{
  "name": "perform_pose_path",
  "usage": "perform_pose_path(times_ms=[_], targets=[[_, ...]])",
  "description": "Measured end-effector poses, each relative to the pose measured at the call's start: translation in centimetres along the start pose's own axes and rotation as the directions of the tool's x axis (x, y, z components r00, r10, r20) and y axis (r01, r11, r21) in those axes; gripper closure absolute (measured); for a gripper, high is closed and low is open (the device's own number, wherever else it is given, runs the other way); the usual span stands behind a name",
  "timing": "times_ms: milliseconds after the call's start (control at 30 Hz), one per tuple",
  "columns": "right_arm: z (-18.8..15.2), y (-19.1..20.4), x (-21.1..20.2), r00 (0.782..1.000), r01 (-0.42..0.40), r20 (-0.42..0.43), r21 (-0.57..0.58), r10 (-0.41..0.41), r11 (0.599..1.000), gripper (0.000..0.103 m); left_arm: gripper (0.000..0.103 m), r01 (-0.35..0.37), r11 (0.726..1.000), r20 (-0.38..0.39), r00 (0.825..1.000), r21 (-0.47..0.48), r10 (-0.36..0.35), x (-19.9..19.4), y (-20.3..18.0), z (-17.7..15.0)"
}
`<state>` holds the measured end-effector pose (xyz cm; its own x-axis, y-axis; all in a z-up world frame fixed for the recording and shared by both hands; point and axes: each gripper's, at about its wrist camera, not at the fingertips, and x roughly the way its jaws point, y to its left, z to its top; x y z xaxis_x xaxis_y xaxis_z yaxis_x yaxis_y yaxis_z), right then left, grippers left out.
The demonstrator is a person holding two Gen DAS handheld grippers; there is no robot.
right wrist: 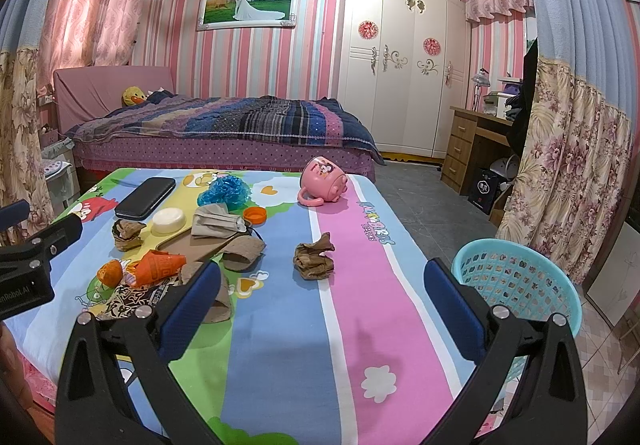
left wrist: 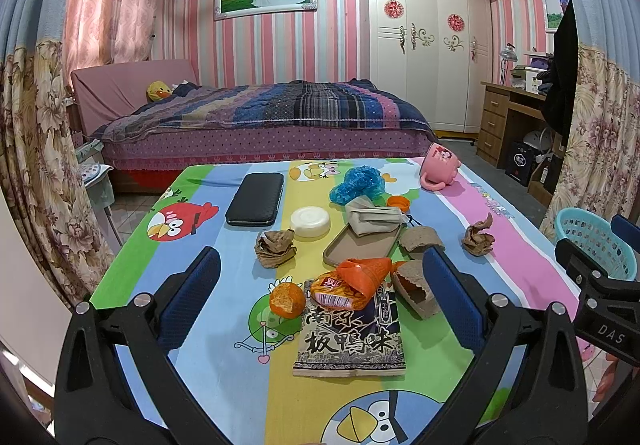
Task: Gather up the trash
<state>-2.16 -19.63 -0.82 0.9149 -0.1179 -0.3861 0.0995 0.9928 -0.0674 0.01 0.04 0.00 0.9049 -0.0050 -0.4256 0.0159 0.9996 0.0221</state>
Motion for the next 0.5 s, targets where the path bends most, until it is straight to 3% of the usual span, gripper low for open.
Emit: perform_pose_path(times_ms=[500], targets=[[-0.01,0.03,0.06,1.0,0.0,0.0,0.0,0.0,1.0,0.004,0.005,0.002,1.0,0.001,1.0,-0.001,-0.002,-0.03,0.01,-0.01]])
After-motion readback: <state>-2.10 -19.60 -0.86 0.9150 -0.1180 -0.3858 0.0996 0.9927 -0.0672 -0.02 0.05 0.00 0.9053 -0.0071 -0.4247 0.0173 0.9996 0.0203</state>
